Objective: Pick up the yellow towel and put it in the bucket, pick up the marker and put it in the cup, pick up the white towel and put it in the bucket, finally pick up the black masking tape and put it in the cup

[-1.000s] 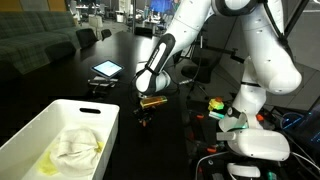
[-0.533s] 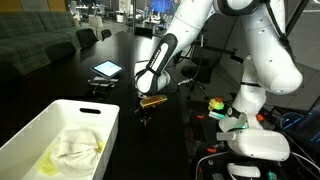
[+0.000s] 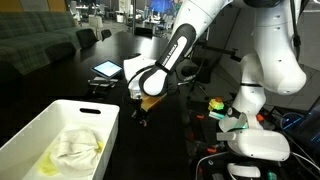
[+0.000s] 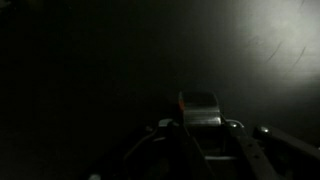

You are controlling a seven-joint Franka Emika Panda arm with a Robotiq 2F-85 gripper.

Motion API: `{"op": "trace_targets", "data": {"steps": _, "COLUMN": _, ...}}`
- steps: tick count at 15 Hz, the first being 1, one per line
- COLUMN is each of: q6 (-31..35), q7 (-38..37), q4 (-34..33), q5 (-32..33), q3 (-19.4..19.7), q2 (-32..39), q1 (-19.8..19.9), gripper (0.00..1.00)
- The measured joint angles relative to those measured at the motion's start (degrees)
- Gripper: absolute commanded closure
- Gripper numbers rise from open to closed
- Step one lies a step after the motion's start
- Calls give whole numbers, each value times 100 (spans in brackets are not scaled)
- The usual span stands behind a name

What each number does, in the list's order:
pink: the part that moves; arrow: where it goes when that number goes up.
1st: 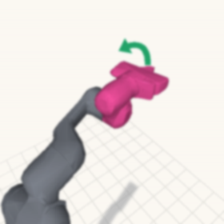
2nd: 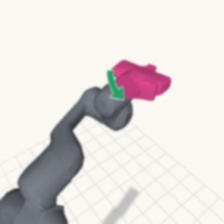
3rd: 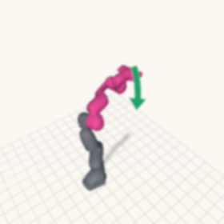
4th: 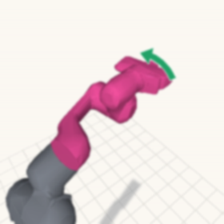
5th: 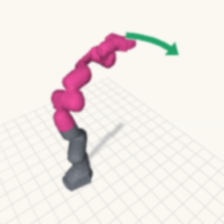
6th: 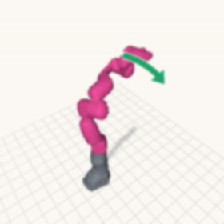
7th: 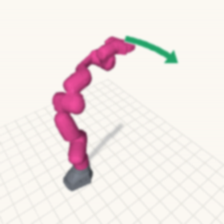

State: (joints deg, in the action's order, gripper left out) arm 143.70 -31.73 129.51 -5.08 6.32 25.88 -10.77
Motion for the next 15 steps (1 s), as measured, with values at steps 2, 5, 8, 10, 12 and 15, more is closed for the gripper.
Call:
{"op": "trace_targets", "data": {"steps": 2, "q6": -279, "q7": -155, "q4": -22, "q5": 495, "q3": -67, "q2": -199, "q1": -378, "gripper": 82}}
{"op": "trace_targets", "data": {"steps": 5, "q6": -567, "q7": -297, "q4": -77, "q5": 1158, "q3": -316, "q2": -422, "q1": -824, "gripper": 82}}
{"op": "trace_targets", "data": {"steps": 8, "q6": -703, "q7": -319, "q4": -168, "q5": 1743, "q3": -638, "q2": -543, "q1": -1134, "gripper": 82}}
{"op": "trace_targets", "data": {"steps": 10, "q6": -752, "q7": -317, "q4": -287, "q5": 2118, "q3": -849, "q2": -561, "q1": -1312, "gripper": 81}}
{"op": "trace_targets", "data": {"steps": 12, "q6": -787, "q7": -312, "q4": -443, "q5": 2491, "q3": -1032, "q2": -558, "q1": -1493, "gripper": 81}}
{"op": "trace_targets", "data": {"steps": 15, "q6": -855, "q7": -199, "q4": -771, "q5": 2950, "q3": -1292, "q2": -506, "q1": -1730, "gripper": 81}}
